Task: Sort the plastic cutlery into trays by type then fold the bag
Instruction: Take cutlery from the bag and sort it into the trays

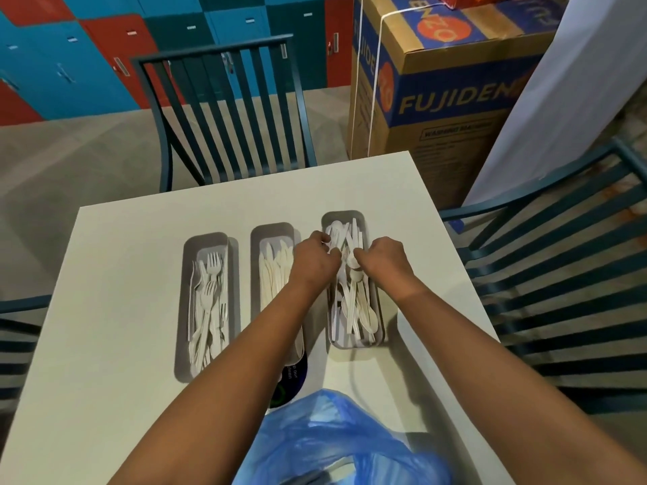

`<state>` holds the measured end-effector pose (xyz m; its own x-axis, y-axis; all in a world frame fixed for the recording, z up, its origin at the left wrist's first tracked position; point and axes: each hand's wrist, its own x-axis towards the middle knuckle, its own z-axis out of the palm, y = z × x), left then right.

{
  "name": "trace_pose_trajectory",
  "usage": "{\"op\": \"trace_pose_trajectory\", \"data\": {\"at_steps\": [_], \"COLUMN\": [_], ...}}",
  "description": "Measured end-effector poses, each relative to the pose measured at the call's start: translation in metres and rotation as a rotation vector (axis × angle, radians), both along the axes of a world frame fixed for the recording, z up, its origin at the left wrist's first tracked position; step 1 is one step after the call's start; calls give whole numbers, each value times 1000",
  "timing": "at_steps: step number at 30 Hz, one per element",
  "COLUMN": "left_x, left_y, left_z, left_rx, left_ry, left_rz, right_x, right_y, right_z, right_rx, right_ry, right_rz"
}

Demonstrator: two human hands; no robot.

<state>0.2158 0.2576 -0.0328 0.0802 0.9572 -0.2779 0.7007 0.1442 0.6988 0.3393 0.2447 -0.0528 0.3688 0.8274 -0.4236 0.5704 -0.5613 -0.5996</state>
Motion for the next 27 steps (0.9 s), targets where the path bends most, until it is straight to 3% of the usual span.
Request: {"op": "trace_pose_trajectory", "data": {"at_steps": [9,19,23,27], "left_x": [-19,-62,-91,-108], "left_y": [-54,-164,-210,-247], "left_z": [21,53,54,17], "left_rx": [-27,-342,-512,-277], "left_ry": [-222,-461,-376,38], "left_rz": [103,-167,-387,-510], "right_x": [2,-28,-41,-63], "right_y": [-52,-138,-178,-221], "right_z": [28,58,75,76], "right_rx": [173,149,125,-158], "right_ry": [15,68,347,434], "right_rz": [47,147,165,434]}}
